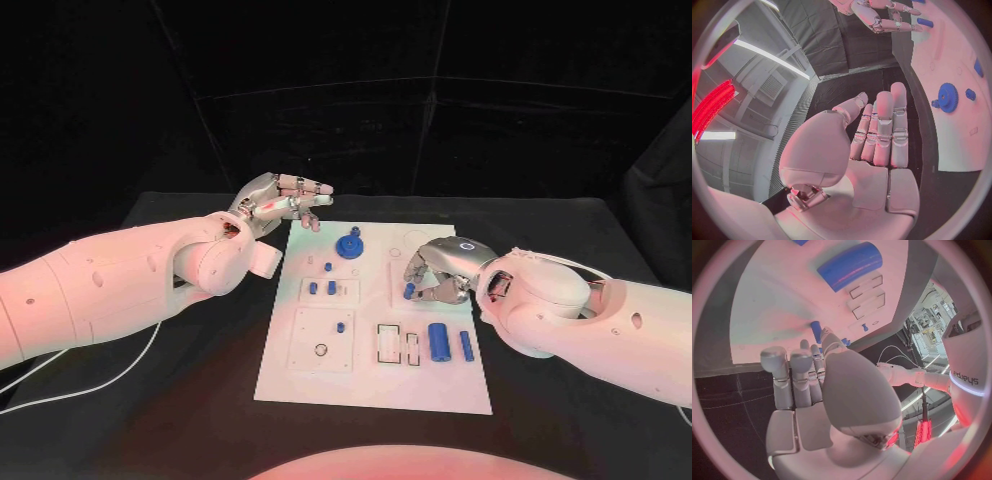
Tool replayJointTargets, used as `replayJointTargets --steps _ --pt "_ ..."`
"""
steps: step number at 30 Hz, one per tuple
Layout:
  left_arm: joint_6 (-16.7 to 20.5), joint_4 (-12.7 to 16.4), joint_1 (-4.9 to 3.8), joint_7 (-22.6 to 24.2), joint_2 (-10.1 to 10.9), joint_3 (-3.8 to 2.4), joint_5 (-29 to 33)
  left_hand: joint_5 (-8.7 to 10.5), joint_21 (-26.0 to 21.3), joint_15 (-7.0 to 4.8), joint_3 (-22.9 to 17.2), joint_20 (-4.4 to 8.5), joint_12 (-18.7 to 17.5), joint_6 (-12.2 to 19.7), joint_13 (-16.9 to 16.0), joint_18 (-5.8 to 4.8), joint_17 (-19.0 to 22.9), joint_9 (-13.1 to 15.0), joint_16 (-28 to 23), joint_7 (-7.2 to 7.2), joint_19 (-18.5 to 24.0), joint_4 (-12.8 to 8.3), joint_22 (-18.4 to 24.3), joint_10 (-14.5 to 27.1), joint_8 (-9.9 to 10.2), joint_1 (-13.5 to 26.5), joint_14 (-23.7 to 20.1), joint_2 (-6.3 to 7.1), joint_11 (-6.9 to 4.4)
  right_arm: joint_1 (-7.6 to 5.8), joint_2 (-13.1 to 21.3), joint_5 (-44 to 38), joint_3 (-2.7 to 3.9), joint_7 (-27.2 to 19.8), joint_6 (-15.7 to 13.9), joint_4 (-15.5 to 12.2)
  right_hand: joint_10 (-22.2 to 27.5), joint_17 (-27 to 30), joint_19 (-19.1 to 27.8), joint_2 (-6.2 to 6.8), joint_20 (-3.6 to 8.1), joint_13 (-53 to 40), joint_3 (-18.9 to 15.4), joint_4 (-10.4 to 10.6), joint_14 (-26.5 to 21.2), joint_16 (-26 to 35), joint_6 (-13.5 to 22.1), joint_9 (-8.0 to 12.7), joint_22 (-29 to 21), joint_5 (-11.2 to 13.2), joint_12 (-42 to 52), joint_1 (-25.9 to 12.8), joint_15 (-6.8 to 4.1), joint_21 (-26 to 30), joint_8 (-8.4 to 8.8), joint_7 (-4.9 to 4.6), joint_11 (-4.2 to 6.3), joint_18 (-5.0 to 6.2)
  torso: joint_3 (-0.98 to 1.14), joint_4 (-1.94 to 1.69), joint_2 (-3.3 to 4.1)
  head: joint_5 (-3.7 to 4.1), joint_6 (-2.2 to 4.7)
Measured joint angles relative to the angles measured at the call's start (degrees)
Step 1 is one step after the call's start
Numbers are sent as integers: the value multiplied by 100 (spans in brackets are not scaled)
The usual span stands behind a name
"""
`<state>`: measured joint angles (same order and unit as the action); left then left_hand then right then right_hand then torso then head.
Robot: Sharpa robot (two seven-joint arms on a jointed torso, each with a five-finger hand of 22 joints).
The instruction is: Assemble the parts on the task board
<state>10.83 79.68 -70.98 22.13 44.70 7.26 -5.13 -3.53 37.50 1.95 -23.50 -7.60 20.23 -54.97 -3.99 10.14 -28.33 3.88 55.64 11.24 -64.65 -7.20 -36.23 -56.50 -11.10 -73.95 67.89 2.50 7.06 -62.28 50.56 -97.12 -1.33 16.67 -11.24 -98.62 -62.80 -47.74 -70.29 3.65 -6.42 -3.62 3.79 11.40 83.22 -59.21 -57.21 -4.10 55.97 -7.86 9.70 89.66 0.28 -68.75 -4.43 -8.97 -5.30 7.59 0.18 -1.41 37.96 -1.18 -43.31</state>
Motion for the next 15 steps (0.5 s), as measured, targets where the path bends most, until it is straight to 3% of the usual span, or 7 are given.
replayJointTargets --steps 15 --pt "-4 -13 1 1 -9 0 0 0 0 0 0 0 0 0 0 0 0 0 0 0 0 0 -1 0 0 0 0 0 0 0 -139 140 -1 -167 235 128 -263 -262 -150 -28 49 -1 272 33 51 -228 -251 1 279 0 -114 29 -51 -192 0 78 80 -1 7 11 -2 3 -46"
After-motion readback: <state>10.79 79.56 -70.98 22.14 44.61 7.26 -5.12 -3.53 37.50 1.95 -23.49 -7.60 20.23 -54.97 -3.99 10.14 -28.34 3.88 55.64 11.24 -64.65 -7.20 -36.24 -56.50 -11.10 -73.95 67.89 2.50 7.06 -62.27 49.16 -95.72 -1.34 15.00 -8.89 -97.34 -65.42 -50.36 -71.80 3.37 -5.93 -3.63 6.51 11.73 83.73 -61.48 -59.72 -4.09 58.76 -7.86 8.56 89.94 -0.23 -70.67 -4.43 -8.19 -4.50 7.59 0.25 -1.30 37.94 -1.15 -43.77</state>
